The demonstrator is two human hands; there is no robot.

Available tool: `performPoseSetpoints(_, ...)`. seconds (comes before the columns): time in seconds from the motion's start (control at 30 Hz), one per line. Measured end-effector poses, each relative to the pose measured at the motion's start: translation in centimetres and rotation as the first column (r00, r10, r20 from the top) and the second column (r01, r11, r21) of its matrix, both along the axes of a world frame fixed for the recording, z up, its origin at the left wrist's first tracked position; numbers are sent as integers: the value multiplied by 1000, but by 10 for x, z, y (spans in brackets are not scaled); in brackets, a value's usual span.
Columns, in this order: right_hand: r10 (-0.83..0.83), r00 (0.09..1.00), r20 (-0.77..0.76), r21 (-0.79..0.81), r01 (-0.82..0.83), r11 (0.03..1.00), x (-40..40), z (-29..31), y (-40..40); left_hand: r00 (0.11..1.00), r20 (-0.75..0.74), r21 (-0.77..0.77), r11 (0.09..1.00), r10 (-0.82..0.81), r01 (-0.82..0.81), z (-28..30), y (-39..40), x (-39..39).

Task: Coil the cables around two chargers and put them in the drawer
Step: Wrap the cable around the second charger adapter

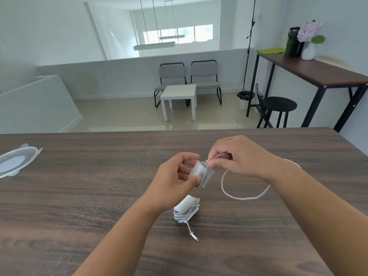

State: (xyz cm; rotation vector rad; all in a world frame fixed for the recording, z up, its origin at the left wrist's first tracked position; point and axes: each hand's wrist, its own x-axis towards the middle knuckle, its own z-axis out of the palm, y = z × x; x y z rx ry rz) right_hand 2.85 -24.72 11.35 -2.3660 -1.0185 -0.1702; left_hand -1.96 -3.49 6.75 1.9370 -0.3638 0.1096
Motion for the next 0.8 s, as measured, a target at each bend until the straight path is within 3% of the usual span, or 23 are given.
performPoseSetpoints(0.2,16,972,-235,227,38,973,2,-9,-7,997,14,30,996,-81,81,1,10,0)
performPoseSetpoints(0.33,48,939,-340,337,74,939,6,-17,-10,985,-72,-98,984,-154,147,0,11,-3)
performPoseSetpoints(0.47,143,887,-439,483,99,870,9,-34,-3,966,-62,-259,939,-251,227,4,6,-5)
performPoseSetpoints(0.63,258,804,-535,715,269,645,-3,-61,18,967,-53,-472,859,-251,197,0,0,0)
performPoseSetpoints(0.73,214,779,-589,706,368,605,-10,-80,34,979,-42,-579,803,-197,137,-2,-6,4)
performPoseSetpoints(0.8,133,798,-587,669,386,635,-17,-92,42,995,-51,-613,789,-86,37,0,-9,7)
